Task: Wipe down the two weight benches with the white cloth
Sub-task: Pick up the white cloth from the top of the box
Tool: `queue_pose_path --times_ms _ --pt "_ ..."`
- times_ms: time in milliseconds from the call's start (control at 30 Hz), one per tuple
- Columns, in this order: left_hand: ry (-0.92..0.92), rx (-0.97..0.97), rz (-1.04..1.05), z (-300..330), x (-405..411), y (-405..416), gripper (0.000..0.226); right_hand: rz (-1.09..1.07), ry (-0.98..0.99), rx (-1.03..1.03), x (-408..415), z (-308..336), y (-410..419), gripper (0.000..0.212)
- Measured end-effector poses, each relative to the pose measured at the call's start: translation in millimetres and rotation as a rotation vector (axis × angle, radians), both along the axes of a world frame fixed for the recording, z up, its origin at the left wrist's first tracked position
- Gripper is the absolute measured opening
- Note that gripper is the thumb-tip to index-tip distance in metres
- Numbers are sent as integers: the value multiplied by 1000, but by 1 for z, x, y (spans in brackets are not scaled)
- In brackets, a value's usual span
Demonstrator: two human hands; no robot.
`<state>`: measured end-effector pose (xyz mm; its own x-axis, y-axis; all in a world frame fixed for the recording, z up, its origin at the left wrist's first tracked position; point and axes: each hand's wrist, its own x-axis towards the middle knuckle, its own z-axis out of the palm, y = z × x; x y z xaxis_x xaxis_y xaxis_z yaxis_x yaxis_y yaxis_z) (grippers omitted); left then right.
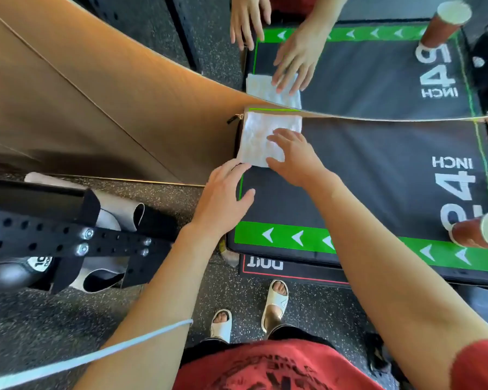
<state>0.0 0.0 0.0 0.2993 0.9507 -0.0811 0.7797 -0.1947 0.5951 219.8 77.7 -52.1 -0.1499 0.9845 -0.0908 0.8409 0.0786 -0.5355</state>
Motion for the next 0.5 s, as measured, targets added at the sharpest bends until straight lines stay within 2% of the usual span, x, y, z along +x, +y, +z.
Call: queue_pose_path --times_ms 167,500 --pt "32 -47 16 -5 -2 -7 55 33 -130 -4 -1 -17 -3 49" --pt "15 -71 -74 -9 -8 0 54 -49 -166 -8 -9 -14 -24 44"
